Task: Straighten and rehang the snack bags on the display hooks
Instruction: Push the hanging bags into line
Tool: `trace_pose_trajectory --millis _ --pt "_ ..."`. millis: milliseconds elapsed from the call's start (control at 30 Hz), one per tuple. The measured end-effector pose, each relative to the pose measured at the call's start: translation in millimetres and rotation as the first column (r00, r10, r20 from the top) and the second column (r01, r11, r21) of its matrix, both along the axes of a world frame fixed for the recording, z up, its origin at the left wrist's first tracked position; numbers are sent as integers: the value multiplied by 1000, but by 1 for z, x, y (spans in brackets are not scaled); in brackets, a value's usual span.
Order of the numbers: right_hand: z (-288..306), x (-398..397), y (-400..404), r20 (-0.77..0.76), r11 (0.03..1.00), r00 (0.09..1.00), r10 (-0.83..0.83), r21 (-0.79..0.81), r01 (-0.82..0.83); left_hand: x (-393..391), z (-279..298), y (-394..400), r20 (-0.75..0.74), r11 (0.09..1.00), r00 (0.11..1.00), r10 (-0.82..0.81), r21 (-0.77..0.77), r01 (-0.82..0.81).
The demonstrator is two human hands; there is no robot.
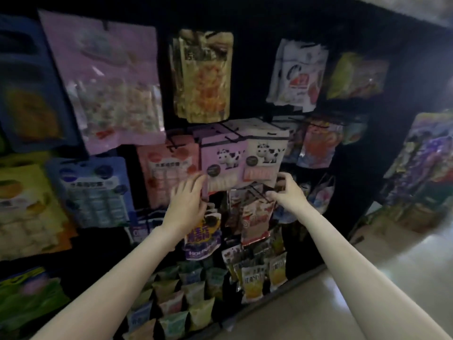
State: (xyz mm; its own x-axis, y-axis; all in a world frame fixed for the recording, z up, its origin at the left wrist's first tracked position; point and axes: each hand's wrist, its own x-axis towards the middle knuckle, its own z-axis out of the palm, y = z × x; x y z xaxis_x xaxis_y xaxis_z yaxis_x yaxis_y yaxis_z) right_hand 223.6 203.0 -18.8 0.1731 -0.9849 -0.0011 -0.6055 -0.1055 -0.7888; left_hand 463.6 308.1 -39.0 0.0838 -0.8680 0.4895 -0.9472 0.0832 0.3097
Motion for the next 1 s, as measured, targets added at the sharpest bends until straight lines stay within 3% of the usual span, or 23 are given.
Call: trace_pose_trajectory --millis 133,267,467,600,733,800,900,1000 --pt "9 -22 -54 74 999 997 -1 -48 5 -28 13 -51 34 999 999 -33 -8 34" --pt "2 -35 -104 35 998 999 -28 -61 30 -52 4 -103 76 990 987 -141 16 140" --pt "2 -55 -180 100 994 995 22 -109 -11 -89 -10 -187 26 982 982 -187 43 186" --pt "9 -47 -223 171 981 976 132 -165 -104 -96 -13 -221 56 997 995 -77 17 77" --pt "13 -34 -276 -12 938 973 232 -261 -227 -101 -11 -245 162 994 981 107 -24 -104" --pt "11 -31 -298 41 925 948 315 -238 -297 -105 -9 -255 208 975 953 221 -35 -219" --pt "6 -33 -313 120 907 909 399 -197 -372 -117 -9 -272 161 933 921 355 -3 -359" --pt "-4 -37 -319 142 874 878 458 -256 -414 -134 -11 -286 152 919 910 386 25 -394"
